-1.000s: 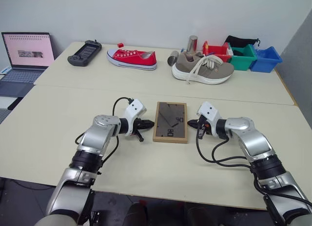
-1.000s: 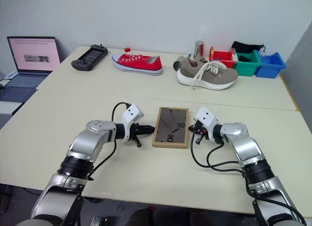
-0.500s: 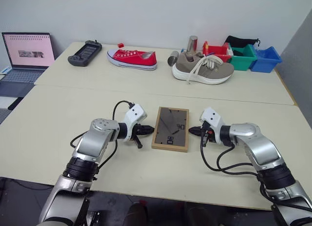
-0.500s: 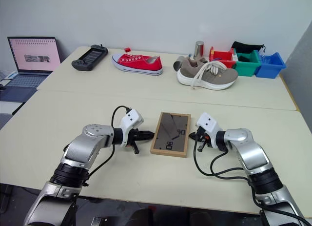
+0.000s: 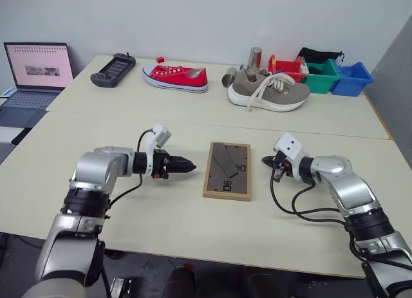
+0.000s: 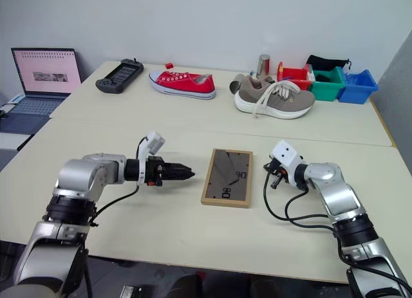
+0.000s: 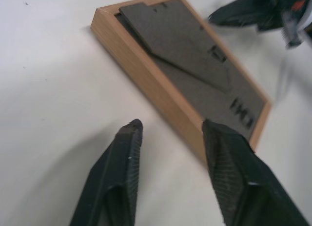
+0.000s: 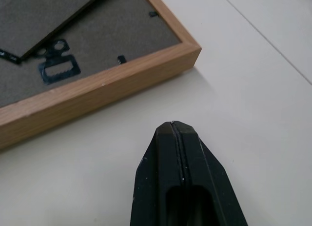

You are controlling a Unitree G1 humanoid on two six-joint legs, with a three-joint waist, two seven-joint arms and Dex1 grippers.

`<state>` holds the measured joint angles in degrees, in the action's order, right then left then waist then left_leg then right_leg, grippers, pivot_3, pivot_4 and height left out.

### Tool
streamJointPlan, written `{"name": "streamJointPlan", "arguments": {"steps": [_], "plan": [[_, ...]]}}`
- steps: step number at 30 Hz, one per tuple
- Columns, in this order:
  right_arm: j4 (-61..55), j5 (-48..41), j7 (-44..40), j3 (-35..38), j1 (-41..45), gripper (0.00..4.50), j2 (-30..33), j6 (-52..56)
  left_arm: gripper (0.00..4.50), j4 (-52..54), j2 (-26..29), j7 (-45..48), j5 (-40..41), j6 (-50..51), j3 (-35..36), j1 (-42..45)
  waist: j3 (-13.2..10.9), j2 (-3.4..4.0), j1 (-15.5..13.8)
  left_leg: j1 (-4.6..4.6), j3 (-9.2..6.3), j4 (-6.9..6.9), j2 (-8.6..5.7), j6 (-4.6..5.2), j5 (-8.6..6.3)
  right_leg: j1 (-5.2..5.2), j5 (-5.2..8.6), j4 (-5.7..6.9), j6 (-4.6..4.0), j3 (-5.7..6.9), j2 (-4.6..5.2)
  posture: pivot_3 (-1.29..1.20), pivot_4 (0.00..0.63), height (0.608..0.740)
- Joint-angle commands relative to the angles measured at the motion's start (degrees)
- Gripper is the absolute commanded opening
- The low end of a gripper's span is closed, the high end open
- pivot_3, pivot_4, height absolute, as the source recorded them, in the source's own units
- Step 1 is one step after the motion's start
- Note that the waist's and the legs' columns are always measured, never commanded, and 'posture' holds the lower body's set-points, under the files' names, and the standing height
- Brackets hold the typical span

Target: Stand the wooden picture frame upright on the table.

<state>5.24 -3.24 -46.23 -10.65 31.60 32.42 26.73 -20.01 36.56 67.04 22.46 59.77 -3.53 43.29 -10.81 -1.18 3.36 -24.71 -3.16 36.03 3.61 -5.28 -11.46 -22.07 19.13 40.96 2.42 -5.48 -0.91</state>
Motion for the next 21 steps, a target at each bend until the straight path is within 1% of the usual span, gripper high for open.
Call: {"name": "streamJointPlan", "arguments": {"steps": [1,3,5,8,12,15,18,21], "plan": [[-0.19,0.53,0.1,0.12,1.42,0.0,-0.24,-1.25,3.14,-5.69,-0.45,1.38,3.32,7.53,0.77,4.37,0.0,0.0,0.07,0.0,0.0,-0.01,0.01,0.0,0.0,-0.01,0.0,0.0,0.0,0.0,0.0,0.0,0.15,0.74],[-0.33,0.86,0.28,0.01,1.22,0.0,-0.08,-1.57,3.46,-7.01,-0.38,2.77,5.03,11.39,0.77,5.9,0.0,0.0,0.02,-0.01,-0.02,-0.01,0.01,0.0,0.0,-0.04,0.0,0.02,0.0,0.04,0.0,0.0,0.15,0.74],[-0.72,1.1,0.47,-0.04,0.84,0.0,0.0,-1.65,3.81,-7.78,0.37,4.16,5.68,12.8,-0.52,6.15,0.0,0.0,0.03,-0.03,-0.03,0.0,0.01,-0.01,0.01,-0.04,0.0,0.01,0.0,0.05,0.0,0.0,0.15,0.74],[-2.21,1.0,0.58,0.15,-0.17,0.0,0.27,-1.18,4.49,-9.13,0.99,4.61,5.84,14.02,-1.59,5.92,0.0,0.0,0.17,-0.01,-0.01,0.01,0.02,-0.01,0.01,-0.03,0.0,0.02,0.0,0.04,0.0,0.0,0.15,0.74],[-5.17,0.97,0.65,0.03,-2.29,0.0,0.75,-0.01,4.49,-9.91,0.85,5.72,7.95,18.59,-1.86,6.64,0.0,0.0,0.15,0.0,-0.02,0.01,0.03,-0.02,0.01,-0.04,0.0,0.04,0.0,0.04,0.0,0.0,0.15,0.74],[-6.93,0.91,0.2,-0.25,-3.2,0.0,0.97,0.68,4.49,-8.78,1.34,6.78,8.4,19.99,-4.6,6.18,0.0,0.0,0.14,-0.01,-0.01,0.01,0.02,-0.02,0.01,-0.04,0.0,0.04,0.0,0.03,0.0,0.0,0.15,0.74],[-8.37,0.83,0.11,-0.41,-3.63,0.0,0.85,1.46,4.49,-10.83,1.51,7.11,8.37,24.18,-8.11,7.2,0.0,0.0,0.21,0.0,-0.01,0.01,0.03,-0.01,0.01,-0.04,0.0,0.04,0.0,0.03,0.0,0.0,0.15,0.74],[-9.56,0.73,0.03,-0.84,-4.05,0.0,0.54,2.13,4.49,-12.0,1.11,6.58,7.45,22.7,-9.35,7.05,0.0,0.0,0.24,0.0,-0.01,0.01,0.03,-0.01,0.01,-0.04,0.0,0.04,0.0,0.02,-0.01,0.0,0.15,0.74]]}}
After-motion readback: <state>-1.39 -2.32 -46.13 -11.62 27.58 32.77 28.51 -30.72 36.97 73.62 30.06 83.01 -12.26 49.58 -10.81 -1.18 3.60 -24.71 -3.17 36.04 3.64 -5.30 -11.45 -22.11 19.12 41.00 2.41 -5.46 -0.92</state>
